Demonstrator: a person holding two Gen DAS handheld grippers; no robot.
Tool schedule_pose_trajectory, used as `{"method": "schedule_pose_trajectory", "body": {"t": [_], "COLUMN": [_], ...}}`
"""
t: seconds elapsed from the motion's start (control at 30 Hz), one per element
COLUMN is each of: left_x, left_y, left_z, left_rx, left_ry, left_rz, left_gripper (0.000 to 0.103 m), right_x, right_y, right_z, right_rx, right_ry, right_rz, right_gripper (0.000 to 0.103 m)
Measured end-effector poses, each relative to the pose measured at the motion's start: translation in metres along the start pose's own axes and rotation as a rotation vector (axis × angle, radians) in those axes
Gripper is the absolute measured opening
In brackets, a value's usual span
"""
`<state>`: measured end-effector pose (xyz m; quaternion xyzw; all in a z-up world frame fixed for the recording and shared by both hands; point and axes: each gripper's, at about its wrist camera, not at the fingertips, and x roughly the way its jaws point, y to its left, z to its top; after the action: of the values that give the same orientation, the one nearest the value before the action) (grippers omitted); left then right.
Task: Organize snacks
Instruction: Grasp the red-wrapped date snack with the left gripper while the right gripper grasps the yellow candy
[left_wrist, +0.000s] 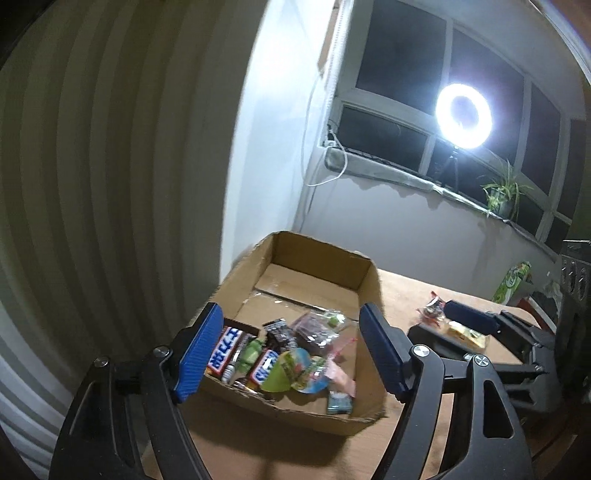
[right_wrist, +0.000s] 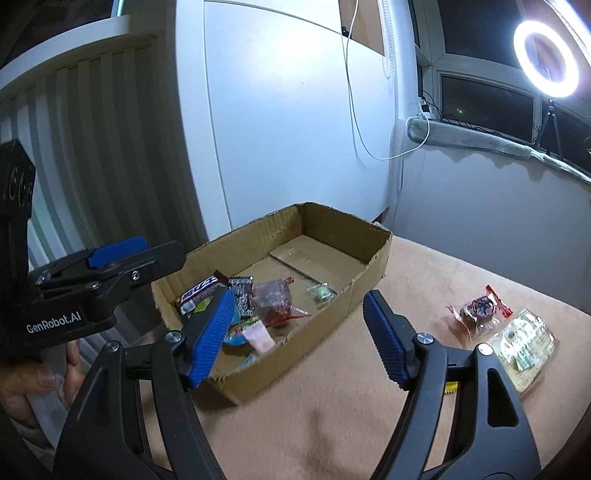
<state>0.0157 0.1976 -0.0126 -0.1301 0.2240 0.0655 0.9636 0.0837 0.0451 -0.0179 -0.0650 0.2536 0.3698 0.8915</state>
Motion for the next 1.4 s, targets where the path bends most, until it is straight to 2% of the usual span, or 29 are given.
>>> {"method": "schedule_pose_trajectory", "body": {"t": [0.23,0.63,0.73,0.87,1.07,1.2,1.3,1.33,1.37,1.4], "left_x": [-0.005,-0.004,-0.003,-0.002,0.006,0.022,0.037,0.042,0.048,0.054], "left_y": [-0.029,-0.068,-0.073,-0.078,-0.087,-0.098,-0.105,-0.108,-0.113,-0.119], "left_z": [0.000,-0.009,-0.011,-0.014,-0.020,-0.022,-0.021,-0.020,-0.019,-0.017], "left_rx": [0.058,0.133,0.138,0.143,0.146,0.141,0.131,0.133,0.138,0.147], "left_ry": [-0.001,0.022,0.029,0.039,0.074,0.109,0.134,0.145,0.151,0.153], "left_rz": [-0.022,-0.075,-0.084,-0.095,-0.128,-0.145,-0.148,-0.150,-0.153,-0.157], "left_gripper": [0.076,0.076,0.076,0.076,0.076,0.076,0.077,0.077,0.077,0.077], "right_x": [-0.016,-0.030,-0.025,-0.009,0.029,0.050,0.058,0.058,0.056,0.053], "right_y": [-0.015,-0.104,-0.116,-0.126,-0.124,-0.126,-0.128,-0.129,-0.130,-0.132], "right_z": [-0.018,-0.058,-0.065,-0.070,-0.062,-0.055,-0.054,-0.053,-0.053,-0.053], "right_rx": [0.010,0.131,0.135,0.149,0.080,0.063,0.049,0.051,0.052,0.056], "right_ry": [0.021,0.158,0.211,0.268,0.367,0.392,0.403,0.402,0.398,0.395], "right_rz": [-0.021,-0.191,-0.205,-0.181,-0.170,-0.168,-0.172,-0.169,-0.166,-0.166], "right_gripper": [0.080,0.080,0.080,0.080,0.078,0.055,0.050,0.045,0.024,0.024]}}
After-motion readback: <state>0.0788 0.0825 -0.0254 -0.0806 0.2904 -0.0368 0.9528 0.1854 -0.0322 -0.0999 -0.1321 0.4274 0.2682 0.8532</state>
